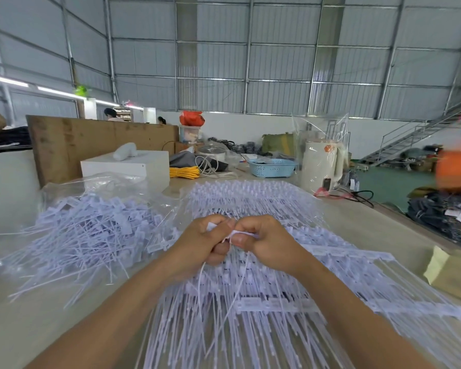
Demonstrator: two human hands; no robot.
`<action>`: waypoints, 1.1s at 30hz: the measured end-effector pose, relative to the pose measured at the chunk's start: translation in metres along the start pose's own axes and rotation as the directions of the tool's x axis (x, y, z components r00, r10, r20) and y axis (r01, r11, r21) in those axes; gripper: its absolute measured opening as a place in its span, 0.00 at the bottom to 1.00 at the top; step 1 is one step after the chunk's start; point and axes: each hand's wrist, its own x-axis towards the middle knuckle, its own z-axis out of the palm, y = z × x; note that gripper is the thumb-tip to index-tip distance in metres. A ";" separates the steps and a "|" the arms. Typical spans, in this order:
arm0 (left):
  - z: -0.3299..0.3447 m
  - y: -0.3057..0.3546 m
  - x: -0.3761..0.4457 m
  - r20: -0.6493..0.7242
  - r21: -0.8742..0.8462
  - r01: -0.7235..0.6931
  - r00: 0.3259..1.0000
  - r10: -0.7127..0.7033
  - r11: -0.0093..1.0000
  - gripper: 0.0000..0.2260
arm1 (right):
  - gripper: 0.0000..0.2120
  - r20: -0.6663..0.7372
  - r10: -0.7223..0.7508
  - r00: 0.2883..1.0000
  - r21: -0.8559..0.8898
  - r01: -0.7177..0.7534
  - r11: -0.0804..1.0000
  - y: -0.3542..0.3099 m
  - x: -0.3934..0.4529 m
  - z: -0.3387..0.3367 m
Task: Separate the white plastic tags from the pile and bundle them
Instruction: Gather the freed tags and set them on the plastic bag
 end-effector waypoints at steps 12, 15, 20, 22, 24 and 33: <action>-0.016 0.012 -0.007 0.356 -0.387 0.132 0.934 0.016 0.913 0.13 | 0.15 0.168 -0.041 0.985 0.134 0.019 0.991 -0.019 -0.009 -0.034; -0.014 0.010 -0.001 0.141 -0.464 0.037 0.989 0.032 0.885 0.10 | 0.11 -0.019 -0.033 0.999 0.208 0.036 0.977 -0.018 -0.012 -0.040; 0.019 -0.007 0.003 -0.057 -0.271 0.056 0.996 -0.074 0.961 0.20 | 0.21 0.066 -0.028 0.997 0.098 0.022 0.995 -0.025 -0.009 -0.022; 0.022 -0.005 0.001 0.027 -0.341 0.059 0.998 -0.053 0.938 0.29 | 0.22 -0.008 -0.027 1.000 0.043 0.028 0.999 -0.026 -0.006 -0.019; 0.023 -0.004 0.001 0.003 -0.269 0.018 1.000 -0.018 0.963 0.30 | 0.22 -0.081 -0.012 0.997 -0.016 0.011 1.000 -0.023 -0.004 -0.016; 0.024 -0.007 -0.003 -0.223 0.072 -0.102 0.968 0.116 0.992 0.14 | 0.10 0.027 0.130 0.991 -0.267 -0.118 0.956 -0.002 -0.003 -0.019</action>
